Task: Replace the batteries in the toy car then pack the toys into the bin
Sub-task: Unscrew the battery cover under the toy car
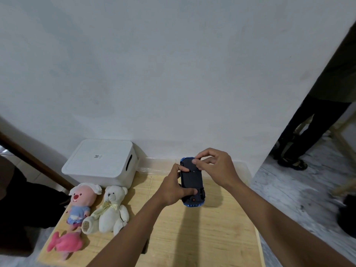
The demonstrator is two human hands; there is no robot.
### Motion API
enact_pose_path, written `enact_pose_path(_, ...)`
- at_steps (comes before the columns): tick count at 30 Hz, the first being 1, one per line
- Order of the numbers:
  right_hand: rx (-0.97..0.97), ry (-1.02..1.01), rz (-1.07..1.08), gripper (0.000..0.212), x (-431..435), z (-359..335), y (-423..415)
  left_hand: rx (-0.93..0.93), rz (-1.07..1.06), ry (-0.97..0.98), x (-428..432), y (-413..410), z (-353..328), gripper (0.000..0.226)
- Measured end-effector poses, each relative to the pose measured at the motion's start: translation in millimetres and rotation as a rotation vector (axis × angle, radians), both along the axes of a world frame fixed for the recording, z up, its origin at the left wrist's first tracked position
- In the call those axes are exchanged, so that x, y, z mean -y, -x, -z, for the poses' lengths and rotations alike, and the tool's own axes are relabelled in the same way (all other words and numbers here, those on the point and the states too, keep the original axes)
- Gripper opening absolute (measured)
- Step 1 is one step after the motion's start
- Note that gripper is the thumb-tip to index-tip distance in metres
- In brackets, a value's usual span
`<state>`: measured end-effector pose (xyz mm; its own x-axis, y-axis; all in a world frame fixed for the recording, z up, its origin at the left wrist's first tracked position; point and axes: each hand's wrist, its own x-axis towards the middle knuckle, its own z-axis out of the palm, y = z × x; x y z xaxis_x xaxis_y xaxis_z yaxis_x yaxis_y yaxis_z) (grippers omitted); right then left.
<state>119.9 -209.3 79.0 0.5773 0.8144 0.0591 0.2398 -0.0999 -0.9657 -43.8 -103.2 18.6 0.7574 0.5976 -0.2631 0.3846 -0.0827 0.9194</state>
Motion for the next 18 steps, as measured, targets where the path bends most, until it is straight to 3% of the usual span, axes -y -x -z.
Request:
enact_pose_path(6,0.007,-0.024,-0.014,0.015,0.5,2.6,-0.6,0.0,0.002,0.004,1.5,2.7,2.6,0.067)
enact_pose_path(12,-0.059,-0.052,-0.013,0.009,-1.8,1.4,5.2,0.009,-0.001,0.01,3.3,4.1,3.1,0.067)
enact_pose_path(18,0.038,-0.038,-0.05,0.019,-0.8,-0.8,8.6,0.014,-0.01,0.012,6.3,8.2,1.9,0.067)
